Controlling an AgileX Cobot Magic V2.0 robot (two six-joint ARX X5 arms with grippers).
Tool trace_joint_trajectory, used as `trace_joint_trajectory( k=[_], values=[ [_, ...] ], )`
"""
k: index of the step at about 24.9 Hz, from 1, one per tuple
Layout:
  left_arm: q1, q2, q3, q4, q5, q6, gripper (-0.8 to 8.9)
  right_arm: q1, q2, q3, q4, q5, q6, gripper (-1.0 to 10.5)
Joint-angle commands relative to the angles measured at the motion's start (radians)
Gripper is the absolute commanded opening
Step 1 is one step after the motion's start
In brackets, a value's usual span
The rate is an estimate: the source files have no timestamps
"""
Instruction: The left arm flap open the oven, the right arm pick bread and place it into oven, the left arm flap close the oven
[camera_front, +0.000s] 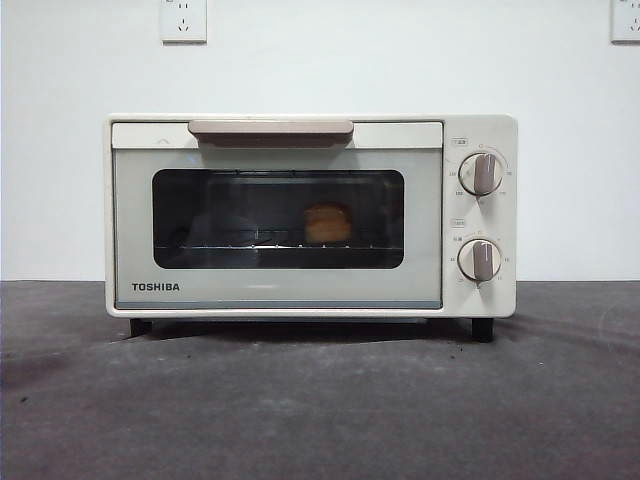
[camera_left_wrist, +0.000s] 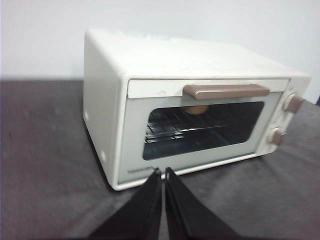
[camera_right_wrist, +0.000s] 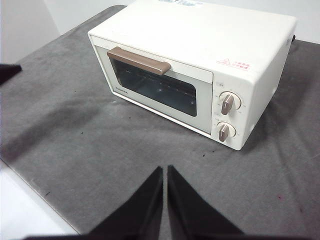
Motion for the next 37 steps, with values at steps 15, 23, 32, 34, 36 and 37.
trace_joint_trajectory(
  k=[15, 23, 32, 34, 36, 37],
  values=[
    [-0.029, -0.068, -0.268, 0.129, -0.471, -0.019, 0.22, 0.011, 0.006, 0.018, 0.018, 0.001, -0.011, 0.1],
    [-0.055, -0.068, -0.268, 0.098, -0.501, 0.021, 0.22, 0.011, 0.006, 0.018, 0.018, 0.001, -0.011, 0.1],
    [-0.055, -0.068, -0.268, 0.1, -0.504, 0.051, 0.22, 0.011, 0.006, 0.018, 0.018, 0.001, -0.011, 0.1],
    [-0.055, -0.068, -0.268, 0.1, -0.504, 0.051, 0.22, 0.011, 0.006, 0.018, 0.018, 0.001, -0.011, 0.1],
    [-0.055, -0.068, -0.268, 0.1, -0.504, 0.051, 0.22, 0.011, 0.006, 0.018, 0.018, 0.001, -0.011, 0.1],
    [-0.055, -0.068, -0.268, 0.1, -0.504, 0.051, 0.22, 0.011, 0.006, 0.018, 0.018, 0.001, -0.011, 0.1]
  ],
)
